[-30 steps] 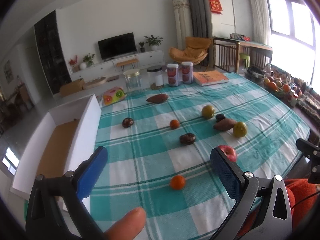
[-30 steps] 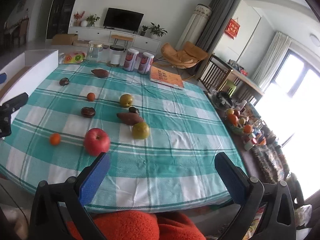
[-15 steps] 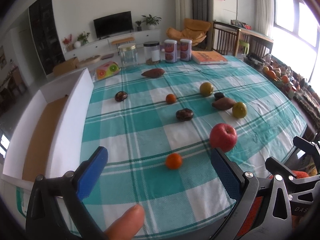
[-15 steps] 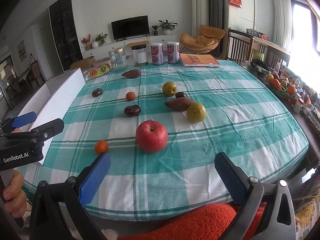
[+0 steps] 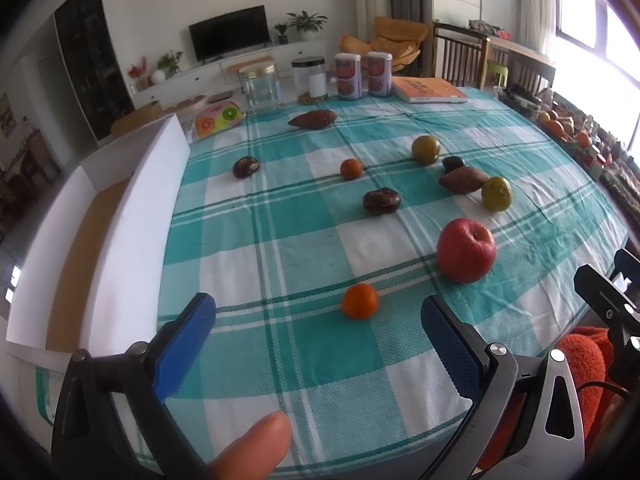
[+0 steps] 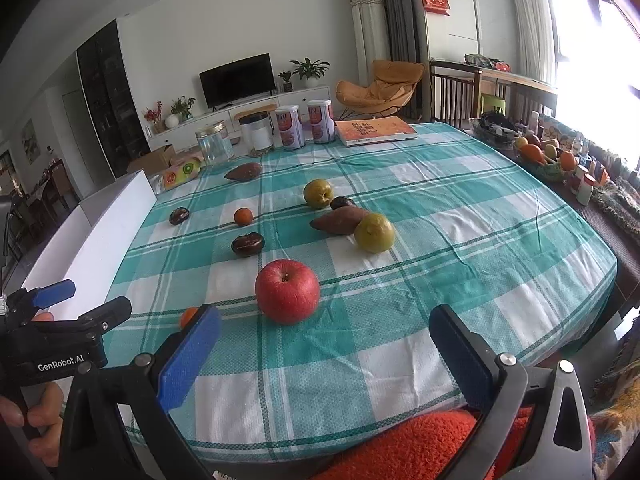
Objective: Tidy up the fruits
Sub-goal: 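Move both tools toward the orange and red apple on the cloth, then grasp the orange with the left tool while the right tool grasps the red apple, then carry both fruits over the box and open both tools to drop them, then return both tools over the table toward the remaining fruits, then grasp the dark round fruit with the left tool while the right grasps the yellow pear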
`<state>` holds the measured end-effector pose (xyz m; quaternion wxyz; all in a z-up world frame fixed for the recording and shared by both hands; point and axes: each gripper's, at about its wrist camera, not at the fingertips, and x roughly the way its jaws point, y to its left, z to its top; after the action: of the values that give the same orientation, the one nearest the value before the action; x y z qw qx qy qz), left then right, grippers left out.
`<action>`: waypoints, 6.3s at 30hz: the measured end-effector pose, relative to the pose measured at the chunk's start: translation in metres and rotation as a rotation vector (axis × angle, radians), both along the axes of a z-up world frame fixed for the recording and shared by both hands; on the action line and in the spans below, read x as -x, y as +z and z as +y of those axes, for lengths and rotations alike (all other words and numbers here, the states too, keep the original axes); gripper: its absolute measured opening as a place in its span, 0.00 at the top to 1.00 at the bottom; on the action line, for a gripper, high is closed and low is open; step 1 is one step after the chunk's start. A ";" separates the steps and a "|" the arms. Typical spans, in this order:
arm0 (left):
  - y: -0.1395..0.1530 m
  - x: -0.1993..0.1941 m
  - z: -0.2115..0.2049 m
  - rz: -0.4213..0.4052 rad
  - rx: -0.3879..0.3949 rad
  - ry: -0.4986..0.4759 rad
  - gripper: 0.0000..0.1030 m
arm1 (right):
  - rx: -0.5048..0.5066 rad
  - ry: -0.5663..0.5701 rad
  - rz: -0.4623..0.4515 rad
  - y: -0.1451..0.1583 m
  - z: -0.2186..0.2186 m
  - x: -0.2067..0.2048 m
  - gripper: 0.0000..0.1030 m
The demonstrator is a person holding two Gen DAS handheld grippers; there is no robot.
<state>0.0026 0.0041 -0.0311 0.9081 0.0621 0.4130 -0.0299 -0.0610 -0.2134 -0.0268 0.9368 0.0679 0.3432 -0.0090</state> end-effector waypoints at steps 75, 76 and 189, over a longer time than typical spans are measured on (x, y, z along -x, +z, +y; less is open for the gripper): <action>-0.096 -0.056 -0.002 0.112 0.233 -0.292 0.43 | -0.101 -0.018 0.120 -0.069 -0.003 -0.028 0.00; -0.099 -0.057 -0.003 0.128 0.237 -0.297 0.48 | -0.108 -0.019 0.120 -0.068 -0.005 -0.028 0.00; -0.094 -0.086 -0.002 0.010 0.178 -0.083 0.02 | -0.294 -0.283 -0.034 -0.077 -0.056 -0.055 0.00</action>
<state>0.0889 0.0026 -0.1251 0.9060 -0.0020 0.4101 -0.1044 -0.0060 -0.2696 -0.1035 0.9118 0.2515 0.3121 -0.0893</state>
